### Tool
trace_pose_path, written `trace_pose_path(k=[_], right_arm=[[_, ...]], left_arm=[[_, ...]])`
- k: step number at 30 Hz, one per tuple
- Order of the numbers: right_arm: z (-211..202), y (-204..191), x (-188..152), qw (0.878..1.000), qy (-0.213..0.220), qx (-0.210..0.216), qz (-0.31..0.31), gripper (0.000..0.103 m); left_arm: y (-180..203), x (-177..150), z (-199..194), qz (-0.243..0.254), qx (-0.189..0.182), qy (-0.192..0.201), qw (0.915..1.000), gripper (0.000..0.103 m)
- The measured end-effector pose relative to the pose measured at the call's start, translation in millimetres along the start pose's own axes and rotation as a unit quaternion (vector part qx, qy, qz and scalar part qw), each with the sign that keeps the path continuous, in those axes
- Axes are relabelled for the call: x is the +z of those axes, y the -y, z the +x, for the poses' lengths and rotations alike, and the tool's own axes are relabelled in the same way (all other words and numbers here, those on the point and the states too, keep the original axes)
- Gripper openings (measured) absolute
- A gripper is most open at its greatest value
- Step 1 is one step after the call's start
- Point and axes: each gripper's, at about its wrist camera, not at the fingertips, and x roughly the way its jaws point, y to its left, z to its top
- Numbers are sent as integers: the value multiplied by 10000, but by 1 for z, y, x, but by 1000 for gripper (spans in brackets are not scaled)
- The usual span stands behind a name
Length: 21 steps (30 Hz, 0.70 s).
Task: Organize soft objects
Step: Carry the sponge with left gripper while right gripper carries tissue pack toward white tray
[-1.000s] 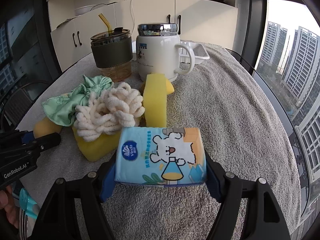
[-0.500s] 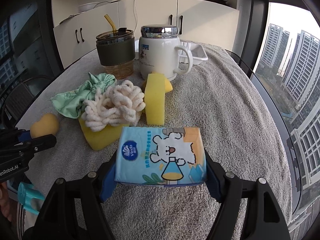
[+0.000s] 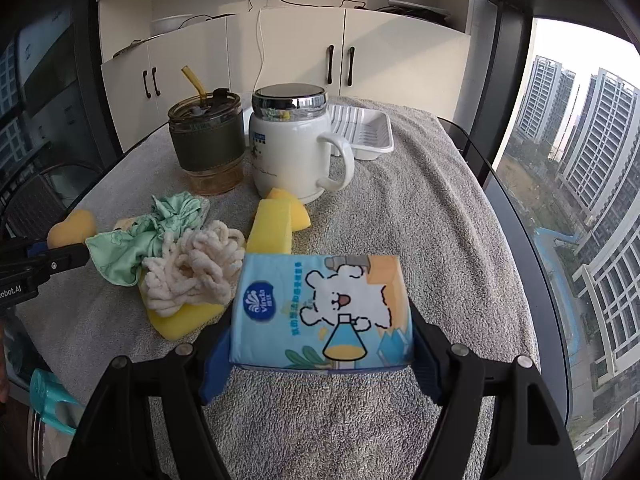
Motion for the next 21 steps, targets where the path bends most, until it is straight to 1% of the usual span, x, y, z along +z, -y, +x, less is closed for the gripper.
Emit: trace_pose_path(k=[3,6,12,16,19,21], right_arm=[[0,9,13,10000,55,-52,-60,76],[3,19,30,9997,103,-158,-153,76],[12,35,69,9983,267,-371,-347,76],[24,44,94,9977,305,-442,-411,76],[35,48,113,9974,306,-451,-467,76],[43,51,127,9971,298,-463,-517,76]], left_arm=[[-13,16,-2,15,25,58,10000,30],[-23,34,0,143,215,170,9995,30],[-29,73,14,436,196,233,9986,30],[-29,99,22,651,206,330,9971,30],[-30,124,32,856,206,431,9952,30],[-35,143,43,915,182,432,9947,30]])
